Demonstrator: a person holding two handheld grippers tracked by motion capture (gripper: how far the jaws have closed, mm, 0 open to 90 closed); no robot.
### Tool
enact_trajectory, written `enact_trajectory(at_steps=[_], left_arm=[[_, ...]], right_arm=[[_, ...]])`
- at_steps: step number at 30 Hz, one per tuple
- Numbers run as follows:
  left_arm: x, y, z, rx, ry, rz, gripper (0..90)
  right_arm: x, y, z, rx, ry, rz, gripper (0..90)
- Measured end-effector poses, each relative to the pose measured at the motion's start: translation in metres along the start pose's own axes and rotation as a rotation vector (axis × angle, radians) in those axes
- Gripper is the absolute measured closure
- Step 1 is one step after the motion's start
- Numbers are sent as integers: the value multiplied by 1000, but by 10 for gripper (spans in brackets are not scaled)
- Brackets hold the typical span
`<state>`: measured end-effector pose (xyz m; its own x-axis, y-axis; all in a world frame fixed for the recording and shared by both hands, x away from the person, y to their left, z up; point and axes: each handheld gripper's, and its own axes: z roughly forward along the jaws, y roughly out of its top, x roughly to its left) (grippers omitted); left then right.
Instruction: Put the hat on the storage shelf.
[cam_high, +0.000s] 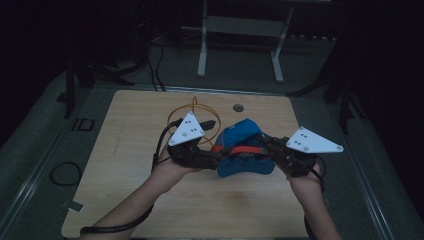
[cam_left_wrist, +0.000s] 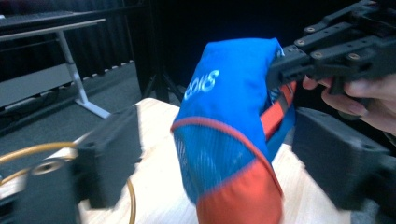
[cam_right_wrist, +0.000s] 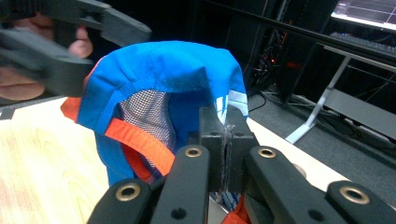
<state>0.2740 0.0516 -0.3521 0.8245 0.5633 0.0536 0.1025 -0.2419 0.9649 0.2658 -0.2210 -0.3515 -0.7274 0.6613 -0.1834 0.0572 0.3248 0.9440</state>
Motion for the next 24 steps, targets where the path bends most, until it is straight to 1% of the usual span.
enact_trajectory(at_steps=[2,3,4,5,7,9,10,13,14,15,16,17,18,19,20,21,23,24], left_arm=[[-1,1,3,7,6,7,245],[-2,4,8,17,3,-3,245],[-3,4,11,25,1,-6,289],[-4,5,13,32,4,-3,314],[-4,5,16,34,1,-9,334],[-6,5,18,40,0,-8,399],[-6,5,19,47,0,-7,409],[-7,6,19,44,2,-8,490],[-7,6,21,54,9,-1,490],[-7,6,22,56,5,-4,519],[-8,7,23,72,-1,-6,538],[-9,7,25,84,4,-4,546],[-9,7,26,92,5,3,578],[-11,8,28,108,5,9,592],[-12,8,29,114,15,17,610],[-13,9,31,119,21,24,649],[-14,9,33,126,27,22,692],[-15,9,34,129,38,31,724]], right_arm=[[1,0,0,0,0,-8,890],[2,0,0,-1,5,-8,890],[5,1,-1,-3,9,-13,890],[5,1,-1,-5,13,-15,890],[7,1,-2,-9,17,-18,890],[9,2,-4,-15,21,-17,890],[9,2,-5,-16,20,-20,889],[11,3,-7,-19,25,-26,890],[12,4,-8,-23,25,-25,890],[13,4,-9,-28,27,-28,890],[13,5,-10,-30,28,-28,889],[14,5,-10,-32,28,-24,890],[14,6,-10,-33,32,-27,889],[14,6,-11,-32,34,-29,889],[15,6,-11,-33,35,-30,889],[16,6,-11,-32,37,-32,890],[17,6,-11,-33,39,-33,890],[17,5,-11,-31,40,-32,889]])
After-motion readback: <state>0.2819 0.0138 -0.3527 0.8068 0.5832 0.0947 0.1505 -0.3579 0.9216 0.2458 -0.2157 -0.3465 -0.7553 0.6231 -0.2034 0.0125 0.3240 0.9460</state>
